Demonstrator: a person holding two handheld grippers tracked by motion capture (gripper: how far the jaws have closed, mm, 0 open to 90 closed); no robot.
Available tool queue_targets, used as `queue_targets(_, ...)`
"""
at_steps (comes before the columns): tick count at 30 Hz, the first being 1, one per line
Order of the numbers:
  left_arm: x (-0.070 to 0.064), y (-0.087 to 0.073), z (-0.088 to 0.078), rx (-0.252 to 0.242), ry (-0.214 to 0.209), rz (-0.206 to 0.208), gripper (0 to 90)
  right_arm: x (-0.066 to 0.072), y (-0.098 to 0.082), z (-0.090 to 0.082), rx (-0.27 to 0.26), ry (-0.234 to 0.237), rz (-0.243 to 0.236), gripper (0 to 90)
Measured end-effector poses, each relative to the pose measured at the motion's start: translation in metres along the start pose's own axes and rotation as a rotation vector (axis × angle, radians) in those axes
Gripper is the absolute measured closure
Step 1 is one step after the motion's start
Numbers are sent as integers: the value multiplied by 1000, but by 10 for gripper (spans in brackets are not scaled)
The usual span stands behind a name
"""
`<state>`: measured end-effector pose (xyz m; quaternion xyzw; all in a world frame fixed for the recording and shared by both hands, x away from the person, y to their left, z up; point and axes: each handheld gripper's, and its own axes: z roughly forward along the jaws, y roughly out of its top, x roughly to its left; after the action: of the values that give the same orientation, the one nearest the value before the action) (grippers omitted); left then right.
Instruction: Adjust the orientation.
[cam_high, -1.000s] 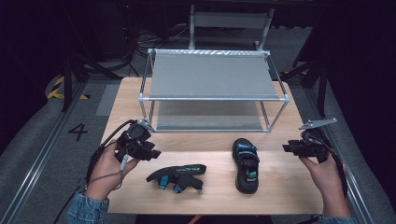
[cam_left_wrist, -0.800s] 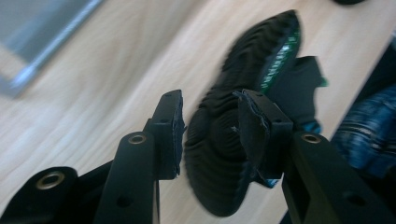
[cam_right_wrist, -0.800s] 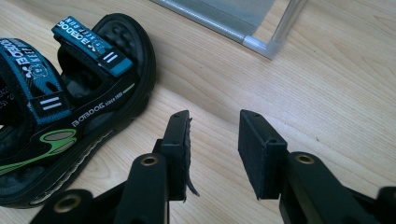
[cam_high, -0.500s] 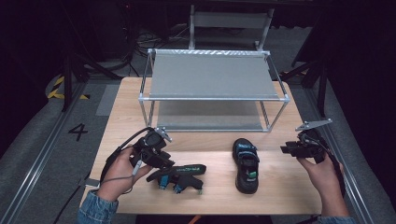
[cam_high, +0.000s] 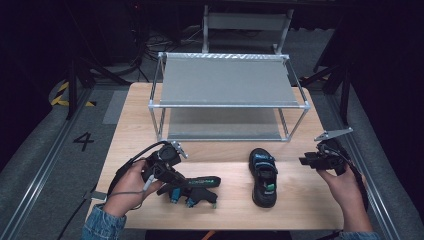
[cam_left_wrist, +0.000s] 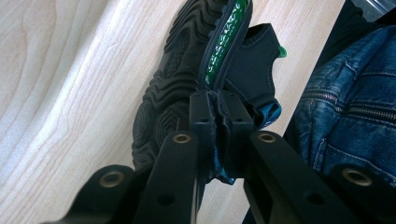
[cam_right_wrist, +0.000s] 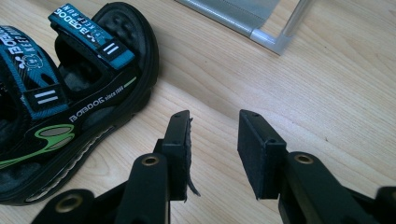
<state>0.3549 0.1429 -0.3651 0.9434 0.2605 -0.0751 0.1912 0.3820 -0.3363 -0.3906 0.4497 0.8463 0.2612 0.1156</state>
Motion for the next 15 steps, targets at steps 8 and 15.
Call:
queue_targets(8,2,-3,-2,29,-11,-18,896,0,0,0,-3,-4,-4,646)
queue_targets(15,7,-4,-3,-4,-8,-22,896,0,0,1,-2,-6,-8,645)
